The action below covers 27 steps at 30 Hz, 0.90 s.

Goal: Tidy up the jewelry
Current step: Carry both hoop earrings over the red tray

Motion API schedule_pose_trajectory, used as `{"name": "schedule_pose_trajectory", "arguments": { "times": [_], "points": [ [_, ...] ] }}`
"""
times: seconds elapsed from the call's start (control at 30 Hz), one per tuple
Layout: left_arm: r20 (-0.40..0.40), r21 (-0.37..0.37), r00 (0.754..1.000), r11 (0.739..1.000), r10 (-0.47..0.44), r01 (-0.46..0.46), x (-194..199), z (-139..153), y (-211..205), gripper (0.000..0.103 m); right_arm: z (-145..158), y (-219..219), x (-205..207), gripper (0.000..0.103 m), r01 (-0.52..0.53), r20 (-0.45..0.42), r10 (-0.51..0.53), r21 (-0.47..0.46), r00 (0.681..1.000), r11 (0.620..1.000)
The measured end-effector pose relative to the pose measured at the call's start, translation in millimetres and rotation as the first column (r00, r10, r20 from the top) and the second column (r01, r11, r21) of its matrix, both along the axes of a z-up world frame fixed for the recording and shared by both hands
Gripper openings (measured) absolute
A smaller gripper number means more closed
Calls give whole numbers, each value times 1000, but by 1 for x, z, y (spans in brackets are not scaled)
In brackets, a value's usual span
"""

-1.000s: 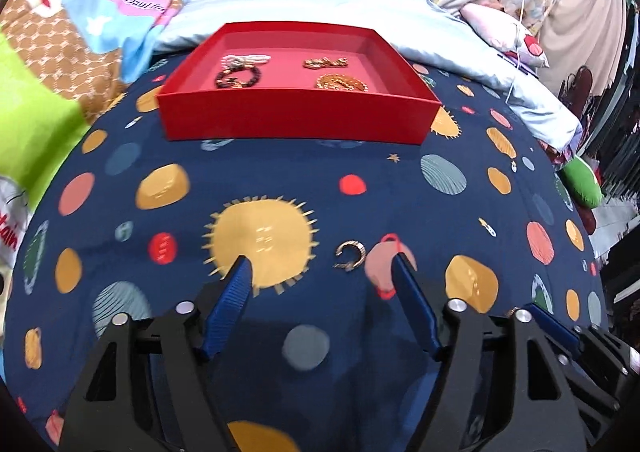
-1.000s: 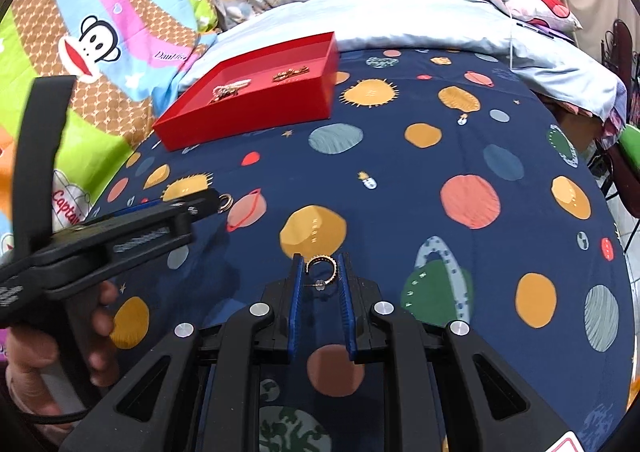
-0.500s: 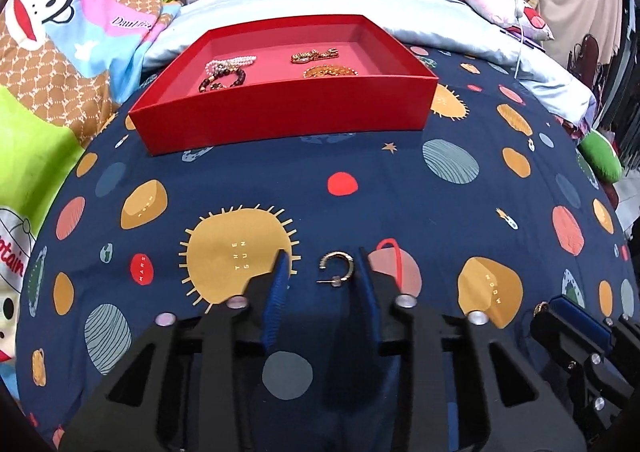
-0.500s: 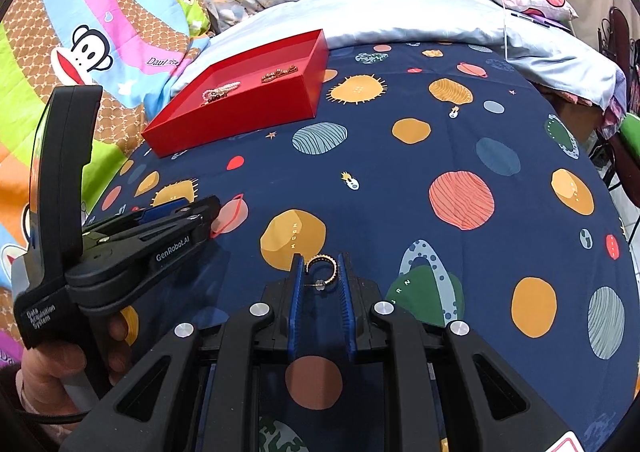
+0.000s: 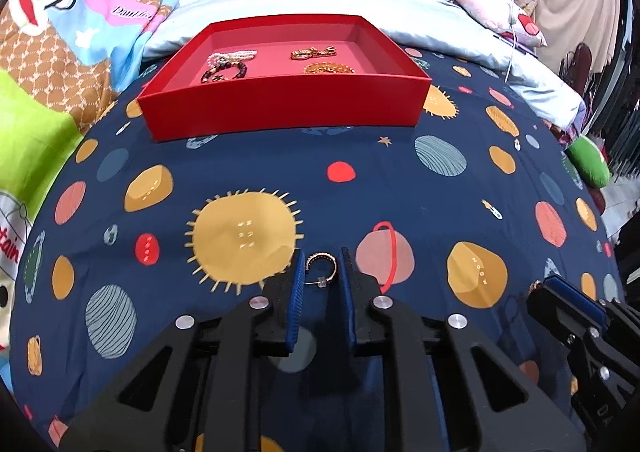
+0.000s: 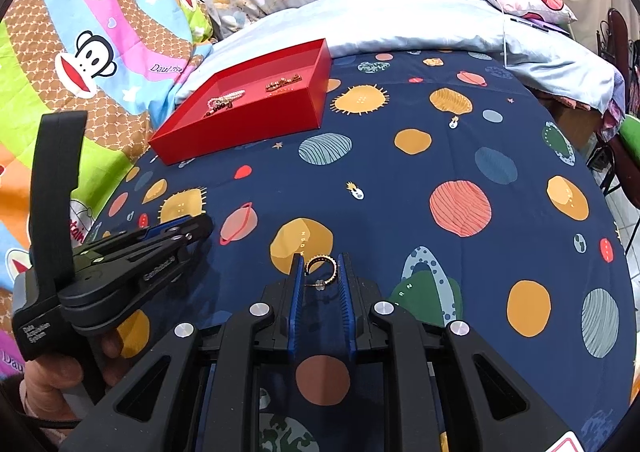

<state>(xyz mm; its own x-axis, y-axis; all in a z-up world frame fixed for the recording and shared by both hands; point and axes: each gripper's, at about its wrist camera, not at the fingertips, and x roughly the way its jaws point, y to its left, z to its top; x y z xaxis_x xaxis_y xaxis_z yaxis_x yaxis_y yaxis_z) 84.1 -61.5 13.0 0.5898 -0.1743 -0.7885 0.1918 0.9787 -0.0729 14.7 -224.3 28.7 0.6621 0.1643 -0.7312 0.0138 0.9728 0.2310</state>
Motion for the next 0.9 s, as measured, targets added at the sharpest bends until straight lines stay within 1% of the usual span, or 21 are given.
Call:
{"name": "schedule_pose_trajectory", "arguments": {
  "times": [0.17, 0.53, 0.9],
  "points": [
    [0, -37, 1000, 999, 27, -27, -7, 9, 19, 16, 6, 5, -1, 16, -12, 13, 12, -3, 1000, 1000],
    [29, -86, 995, 992, 95, -93, -22, 33, 62, 16, 22, 20, -3, 16, -41, 45, 41, -5, 998, 999],
    [62, -114, 991, 987, 120, -113, -26, 51, 82, 16, 40, 33, 5, 16, -65, 89, 68, -30, 994, 997]
  ]
}}
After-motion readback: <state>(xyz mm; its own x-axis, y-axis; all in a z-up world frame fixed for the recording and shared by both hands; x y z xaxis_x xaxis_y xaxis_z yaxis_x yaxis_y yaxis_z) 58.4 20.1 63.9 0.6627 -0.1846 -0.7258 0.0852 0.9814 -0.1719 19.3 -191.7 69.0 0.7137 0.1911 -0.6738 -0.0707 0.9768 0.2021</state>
